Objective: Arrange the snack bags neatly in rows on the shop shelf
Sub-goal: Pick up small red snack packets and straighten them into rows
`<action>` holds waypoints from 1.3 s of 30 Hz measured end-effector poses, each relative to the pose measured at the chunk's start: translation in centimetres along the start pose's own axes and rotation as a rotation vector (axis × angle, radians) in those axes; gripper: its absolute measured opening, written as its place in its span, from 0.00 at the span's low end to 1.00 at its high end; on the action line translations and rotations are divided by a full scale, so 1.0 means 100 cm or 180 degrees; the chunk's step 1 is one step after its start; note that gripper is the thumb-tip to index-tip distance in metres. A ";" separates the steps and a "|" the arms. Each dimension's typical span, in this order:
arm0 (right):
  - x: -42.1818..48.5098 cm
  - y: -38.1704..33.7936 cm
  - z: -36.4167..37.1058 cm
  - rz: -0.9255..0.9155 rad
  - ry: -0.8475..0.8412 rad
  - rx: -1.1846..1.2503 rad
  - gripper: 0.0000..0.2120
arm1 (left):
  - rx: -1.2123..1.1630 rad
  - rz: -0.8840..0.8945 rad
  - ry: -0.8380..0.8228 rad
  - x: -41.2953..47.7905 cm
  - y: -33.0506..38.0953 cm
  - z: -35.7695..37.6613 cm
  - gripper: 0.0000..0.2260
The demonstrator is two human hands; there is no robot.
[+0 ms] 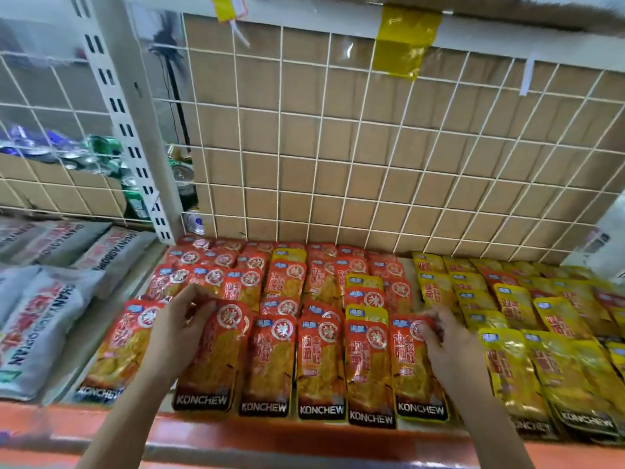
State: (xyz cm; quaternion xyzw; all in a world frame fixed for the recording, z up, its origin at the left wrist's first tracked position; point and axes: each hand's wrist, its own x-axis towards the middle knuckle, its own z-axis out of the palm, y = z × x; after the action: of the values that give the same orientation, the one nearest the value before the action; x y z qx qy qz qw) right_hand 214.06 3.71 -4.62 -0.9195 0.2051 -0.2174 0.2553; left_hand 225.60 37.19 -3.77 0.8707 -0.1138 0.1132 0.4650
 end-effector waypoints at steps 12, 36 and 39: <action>-0.013 -0.007 0.017 -0.0536 0.0533 -0.0437 0.14 | 0.0277 -0.0171 0.0064 0.011 -0.026 -0.022 0.06; -0.002 -0.042 0.035 -0.0786 0.0205 -0.0471 0.14 | 0.1125 0.0364 -0.0050 0.030 -0.026 -0.024 0.08; 0.003 -0.042 0.035 -0.0671 0.0087 -0.0558 0.13 | 0.1009 0.0692 -0.0333 0.046 -0.001 -0.005 0.10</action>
State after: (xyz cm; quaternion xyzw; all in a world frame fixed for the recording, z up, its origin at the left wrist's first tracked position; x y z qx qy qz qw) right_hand 217.20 8.19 -4.88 -0.9517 0.1291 -0.2368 0.1469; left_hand 229.93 37.27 -2.16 0.9202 -0.2119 0.1339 0.3005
